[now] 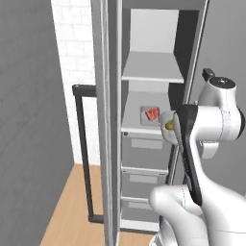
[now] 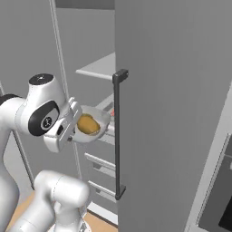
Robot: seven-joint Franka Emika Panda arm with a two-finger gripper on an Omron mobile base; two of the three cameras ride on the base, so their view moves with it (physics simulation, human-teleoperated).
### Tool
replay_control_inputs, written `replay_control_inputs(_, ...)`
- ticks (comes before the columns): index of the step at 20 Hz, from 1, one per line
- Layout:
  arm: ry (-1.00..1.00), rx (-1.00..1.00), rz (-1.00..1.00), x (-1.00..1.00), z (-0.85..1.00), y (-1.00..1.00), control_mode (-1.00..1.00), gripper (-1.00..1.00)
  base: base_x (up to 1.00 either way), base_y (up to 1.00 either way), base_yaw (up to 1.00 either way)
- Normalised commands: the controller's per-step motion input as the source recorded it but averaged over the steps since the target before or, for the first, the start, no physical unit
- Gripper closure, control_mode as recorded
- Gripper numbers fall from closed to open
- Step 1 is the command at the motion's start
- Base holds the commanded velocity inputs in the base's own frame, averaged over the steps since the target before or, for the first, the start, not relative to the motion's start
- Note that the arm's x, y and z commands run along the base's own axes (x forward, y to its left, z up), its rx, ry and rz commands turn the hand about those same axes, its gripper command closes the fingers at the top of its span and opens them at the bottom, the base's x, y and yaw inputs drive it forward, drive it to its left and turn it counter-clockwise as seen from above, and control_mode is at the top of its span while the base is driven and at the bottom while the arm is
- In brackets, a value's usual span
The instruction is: Take the meat container that has the steak and place it on the second highest rack of the freezer. Then take the vegetable container that has the potatos and place it on the highest rack of the freezer.
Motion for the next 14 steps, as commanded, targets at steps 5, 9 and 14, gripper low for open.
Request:
replay_control_inputs(5,0.00,0.00,0.00,0.00,0.00,0.00,1.00,1.00,0.60,0.19,-0.07)
replay_control_inputs(9,0.00,0.00,0.00,0.00,0.00,0.00,1.00,1.00,0.61,0.00,0.00)
replay_control_inputs(14,0.00,0.00,0.00,0.00,0.00,0.00,1.00,1.00,0.50,0.08,0.00)
